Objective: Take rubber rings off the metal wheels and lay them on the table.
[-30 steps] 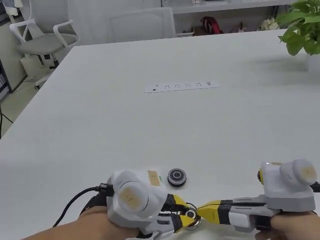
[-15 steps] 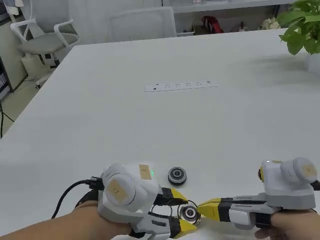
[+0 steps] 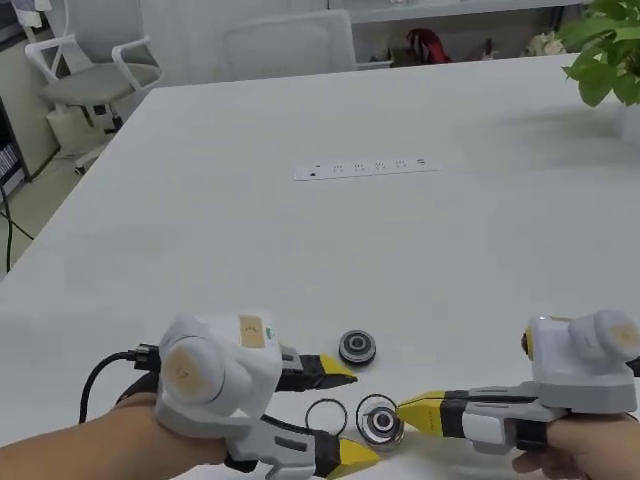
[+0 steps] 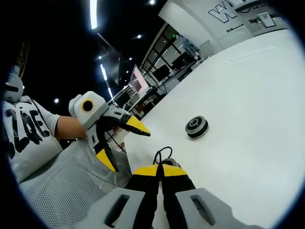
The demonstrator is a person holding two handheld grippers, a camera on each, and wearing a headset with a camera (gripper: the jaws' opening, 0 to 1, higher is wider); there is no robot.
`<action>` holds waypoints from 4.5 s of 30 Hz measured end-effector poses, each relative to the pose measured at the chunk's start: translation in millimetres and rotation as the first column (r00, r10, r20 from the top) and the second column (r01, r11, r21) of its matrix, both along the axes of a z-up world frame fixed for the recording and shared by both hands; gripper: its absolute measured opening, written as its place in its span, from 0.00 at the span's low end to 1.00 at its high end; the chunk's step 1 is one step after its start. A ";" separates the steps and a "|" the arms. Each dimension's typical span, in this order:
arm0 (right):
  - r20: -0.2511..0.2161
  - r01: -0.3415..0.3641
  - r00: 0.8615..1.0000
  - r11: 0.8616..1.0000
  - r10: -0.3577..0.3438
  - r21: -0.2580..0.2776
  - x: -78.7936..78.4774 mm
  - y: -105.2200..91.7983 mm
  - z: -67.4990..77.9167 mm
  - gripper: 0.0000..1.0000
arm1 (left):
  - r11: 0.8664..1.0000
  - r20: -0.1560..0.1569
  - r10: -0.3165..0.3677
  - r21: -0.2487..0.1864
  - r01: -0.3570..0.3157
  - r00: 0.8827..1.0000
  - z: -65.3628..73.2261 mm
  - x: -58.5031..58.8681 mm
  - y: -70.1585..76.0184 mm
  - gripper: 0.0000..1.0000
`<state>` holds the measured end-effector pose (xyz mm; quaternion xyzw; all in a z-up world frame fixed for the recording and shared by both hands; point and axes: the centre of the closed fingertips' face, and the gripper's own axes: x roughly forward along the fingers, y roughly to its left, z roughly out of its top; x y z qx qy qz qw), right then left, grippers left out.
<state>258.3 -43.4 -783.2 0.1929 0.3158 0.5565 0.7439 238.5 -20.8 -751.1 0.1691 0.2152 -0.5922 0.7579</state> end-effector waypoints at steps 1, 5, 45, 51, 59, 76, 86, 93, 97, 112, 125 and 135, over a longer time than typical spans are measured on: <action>-0.001 -0.002 1.000 1.000 0.002 0.001 -0.5 0.1 0.3 0.00 | 1.000 0.001 0.004 -0.008 -0.004 1.000 2.7 0.0 1.0 0.49; -0.004 -0.010 1.000 1.000 0.010 0.004 -2.1 0.4 1.2 0.00 | 1.000 0.006 0.010 -0.020 -0.010 1.000 8.2 -1.1 4.5 0.52; 0.045 -0.138 0.989 0.990 0.139 -0.037 10.3 33.9 22.0 0.00 | 0.983 -0.007 0.183 -0.020 -0.183 0.983 19.1 6.1 75.1 0.83; 0.056 -0.194 0.979 0.979 0.198 -0.071 6.9 43.3 17.9 0.00 | 0.977 -0.008 0.212 -0.021 -0.212 0.977 19.3 8.1 84.4 0.85; 0.065 -0.230 0.969 0.967 0.238 -0.108 5.1 54.2 10.7 0.00 | 0.972 -0.005 0.232 -0.022 -0.232 0.973 20.2 10.9 91.0 0.84; 0.057 -0.237 0.966 0.954 0.251 -0.183 6.9 58.1 -7.0 0.00 | 0.971 -0.009 0.240 -0.007 -0.240 0.971 18.7 9.6 96.3 0.83; 0.070 -0.227 0.967 0.951 0.246 -0.209 9.3 58.1 -12.4 0.00 | 0.972 -0.015 0.234 0.001 -0.234 0.972 15.0 7.8 95.6 0.83; 0.080 -0.224 0.966 0.949 0.246 -0.221 9.2 57.2 -13.3 0.04 | 0.973 -0.017 0.231 0.006 -0.231 0.973 13.9 8.1 95.3 0.82; 0.087 -0.220 0.966 0.948 0.245 -0.230 10.3 56.3 -13.7 0.08 | 0.973 -0.019 0.229 0.009 -0.229 0.973 12.7 7.5 95.4 0.82; 0.102 -0.212 0.966 0.952 0.239 -0.219 9.8 53.3 -8.1 0.20 | 0.975 -0.026 0.223 0.018 -0.222 0.975 10.9 8.6 94.0 0.81; 0.142 -0.155 0.972 0.966 0.186 -0.206 22.9 42.0 -0.8 0.22 | 0.973 -0.025 0.230 0.015 -0.230 0.973 11.6 17.3 95.1 0.79; 0.176 -0.100 0.975 0.972 0.139 -0.212 37.2 29.2 3.0 0.21 | 0.970 -0.030 0.245 0.003 -0.245 0.969 12.9 30.2 92.9 0.74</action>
